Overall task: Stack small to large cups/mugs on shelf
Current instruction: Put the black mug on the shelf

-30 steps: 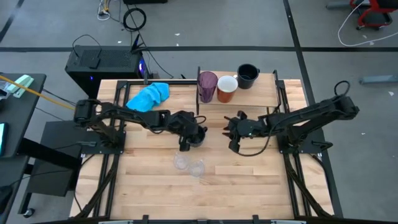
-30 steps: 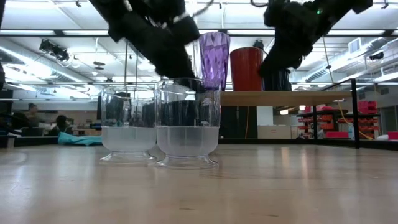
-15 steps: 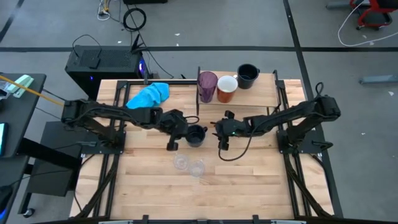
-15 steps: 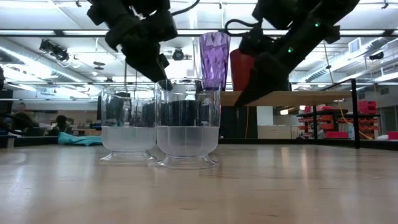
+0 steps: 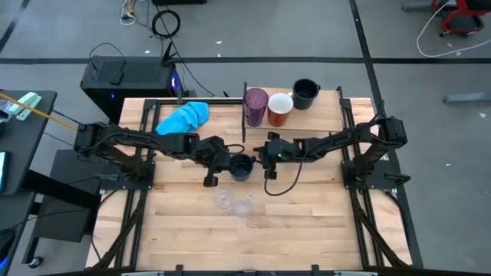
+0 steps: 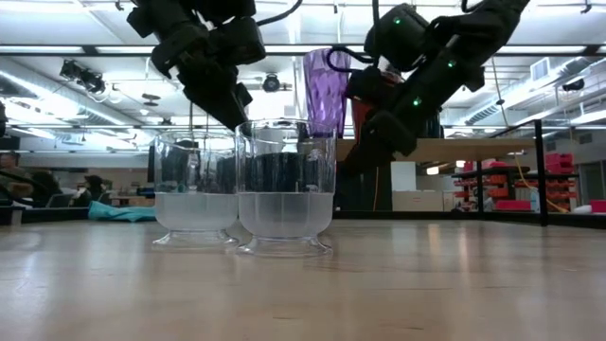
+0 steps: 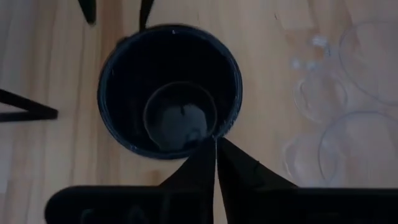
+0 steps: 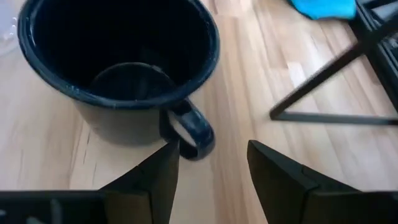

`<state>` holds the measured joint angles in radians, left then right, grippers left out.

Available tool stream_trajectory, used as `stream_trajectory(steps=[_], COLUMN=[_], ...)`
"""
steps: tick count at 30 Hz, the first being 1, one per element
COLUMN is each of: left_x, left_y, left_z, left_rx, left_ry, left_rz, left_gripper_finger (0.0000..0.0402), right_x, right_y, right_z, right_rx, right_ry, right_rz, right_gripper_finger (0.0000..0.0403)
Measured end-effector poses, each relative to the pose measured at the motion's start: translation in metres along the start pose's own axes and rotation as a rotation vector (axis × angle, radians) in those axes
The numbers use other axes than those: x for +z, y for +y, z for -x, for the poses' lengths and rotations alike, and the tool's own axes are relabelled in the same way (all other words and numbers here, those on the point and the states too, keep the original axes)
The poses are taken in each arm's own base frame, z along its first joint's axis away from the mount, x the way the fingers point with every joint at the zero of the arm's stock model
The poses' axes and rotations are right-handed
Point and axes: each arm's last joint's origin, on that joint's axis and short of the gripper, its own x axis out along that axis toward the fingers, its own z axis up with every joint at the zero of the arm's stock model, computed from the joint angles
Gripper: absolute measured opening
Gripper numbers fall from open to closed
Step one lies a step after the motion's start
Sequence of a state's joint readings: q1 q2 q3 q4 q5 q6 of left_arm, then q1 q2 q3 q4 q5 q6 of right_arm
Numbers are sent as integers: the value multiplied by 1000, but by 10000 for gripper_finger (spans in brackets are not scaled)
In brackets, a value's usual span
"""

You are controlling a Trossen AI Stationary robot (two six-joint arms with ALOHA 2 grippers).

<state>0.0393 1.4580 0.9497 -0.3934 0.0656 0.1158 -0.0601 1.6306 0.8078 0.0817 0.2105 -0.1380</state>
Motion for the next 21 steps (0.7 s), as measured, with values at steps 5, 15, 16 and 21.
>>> stream_trajectory(steps=[5, 15, 16, 21], left_x=[0, -4, -5, -5], left_y=[0, 0, -1, -1], left_z=[1, 2, 2, 2], left_rx=[0, -4, -5, -4], left_ry=[4, 44, 50, 48], left_rz=[0, 5, 6, 20], left_gripper_finger=[30, 12, 13, 22], right_x=[9, 4, 3, 4], right_y=[-8, -11, -10, -5], right_z=[-10, -28, -28, -24], right_rx=[90, 168, 178, 211], right_ry=[-30, 2, 7, 4], right_rz=[28, 58, 60, 51], right_gripper_finger=[197, 192, 187, 149])
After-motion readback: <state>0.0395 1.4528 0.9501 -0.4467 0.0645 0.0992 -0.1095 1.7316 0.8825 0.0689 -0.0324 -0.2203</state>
